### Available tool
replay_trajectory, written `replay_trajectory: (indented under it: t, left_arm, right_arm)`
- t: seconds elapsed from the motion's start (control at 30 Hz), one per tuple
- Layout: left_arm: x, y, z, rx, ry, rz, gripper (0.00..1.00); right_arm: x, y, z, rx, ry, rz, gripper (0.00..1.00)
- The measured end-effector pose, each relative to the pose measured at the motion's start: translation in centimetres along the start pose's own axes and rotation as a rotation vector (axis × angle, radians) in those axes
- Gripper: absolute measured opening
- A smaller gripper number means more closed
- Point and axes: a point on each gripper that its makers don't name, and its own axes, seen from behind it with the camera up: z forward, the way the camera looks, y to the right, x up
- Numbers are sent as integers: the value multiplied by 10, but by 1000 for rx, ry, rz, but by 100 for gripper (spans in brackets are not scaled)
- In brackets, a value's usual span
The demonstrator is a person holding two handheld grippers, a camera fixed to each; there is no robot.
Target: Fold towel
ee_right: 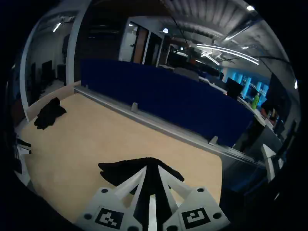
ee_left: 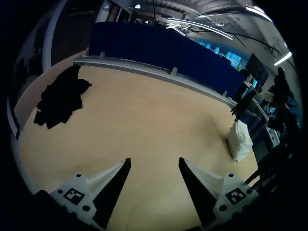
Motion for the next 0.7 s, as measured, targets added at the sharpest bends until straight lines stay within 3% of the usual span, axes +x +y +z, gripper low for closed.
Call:
replay_trajectory:
  t: [0.37,0.7]
  left_arm:
    - [-2,9,5,-8,-14,19,92]
    - [-4,18,8,-17,-27,34,92]
  right_arm:
    - [-57,19,-21,-31,-48,63,6]
    - [-135,31,-46,-83,-126,156,6]
